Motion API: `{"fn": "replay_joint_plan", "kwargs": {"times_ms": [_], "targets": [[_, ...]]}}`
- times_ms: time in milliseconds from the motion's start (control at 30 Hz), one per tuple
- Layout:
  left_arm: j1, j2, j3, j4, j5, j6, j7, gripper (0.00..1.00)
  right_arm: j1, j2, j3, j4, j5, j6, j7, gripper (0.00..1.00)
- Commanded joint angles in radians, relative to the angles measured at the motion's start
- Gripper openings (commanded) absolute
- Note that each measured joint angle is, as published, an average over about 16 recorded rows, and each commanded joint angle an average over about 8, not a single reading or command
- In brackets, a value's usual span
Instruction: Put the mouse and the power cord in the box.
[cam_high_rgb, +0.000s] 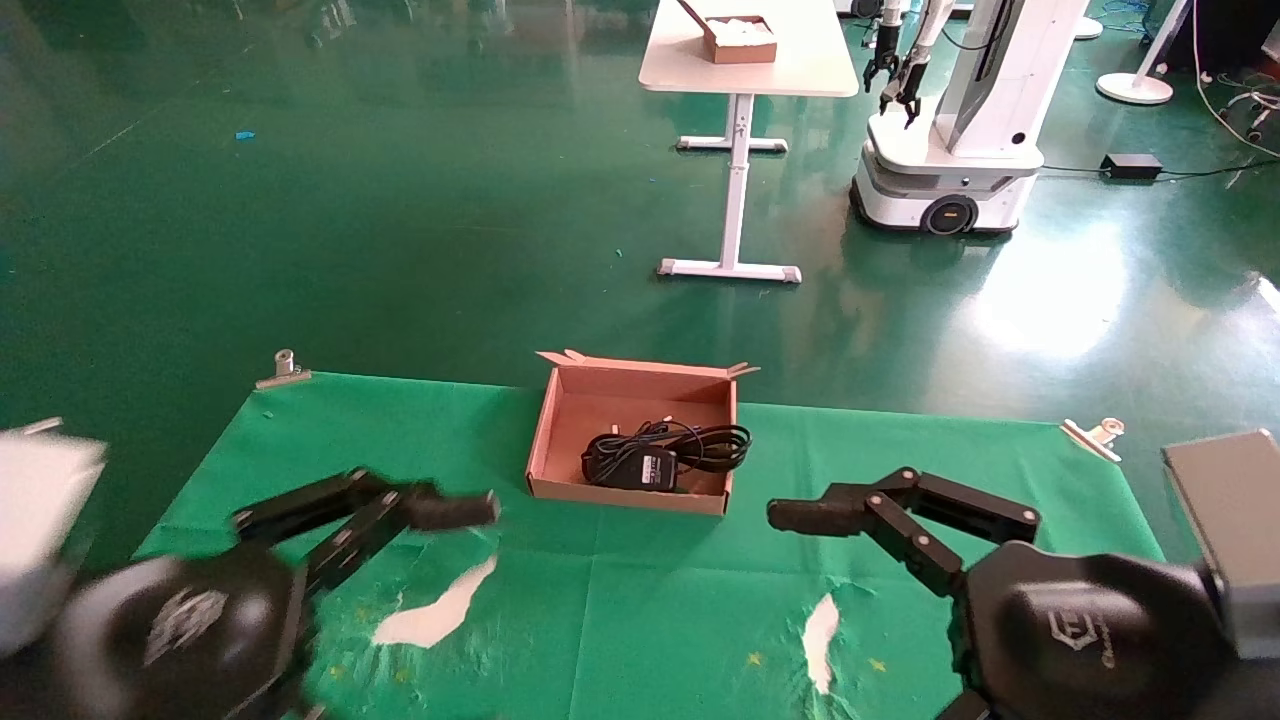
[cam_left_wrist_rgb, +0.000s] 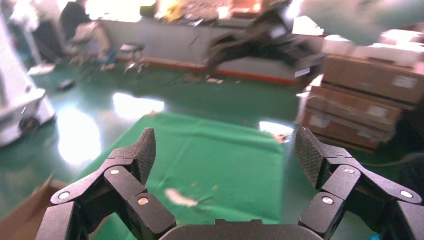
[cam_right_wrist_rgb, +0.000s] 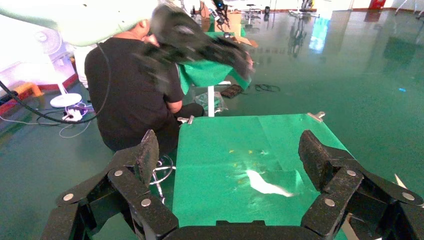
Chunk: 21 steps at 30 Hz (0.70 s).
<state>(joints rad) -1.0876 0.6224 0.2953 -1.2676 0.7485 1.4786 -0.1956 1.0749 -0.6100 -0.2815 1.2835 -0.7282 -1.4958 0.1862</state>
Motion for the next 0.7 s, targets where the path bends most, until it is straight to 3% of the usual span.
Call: {"fn": "replay_joint_plan", "kwargs": {"times_ms": [33, 700], "targets": [[0.025, -0.021, -0.031, -0.033, -0.036, 0.033, 0.012, 1.0, 0.0, 0.0, 0.0, 0.0, 0.001, 0.0, 0.0, 1.0], [0.022, -0.019, -0.027, -0.028, -0.031, 0.029, 0.011, 1.0, 0.0, 0.0, 0.0, -0.001, 0.0, 0.0, 0.0, 1.0]]}}
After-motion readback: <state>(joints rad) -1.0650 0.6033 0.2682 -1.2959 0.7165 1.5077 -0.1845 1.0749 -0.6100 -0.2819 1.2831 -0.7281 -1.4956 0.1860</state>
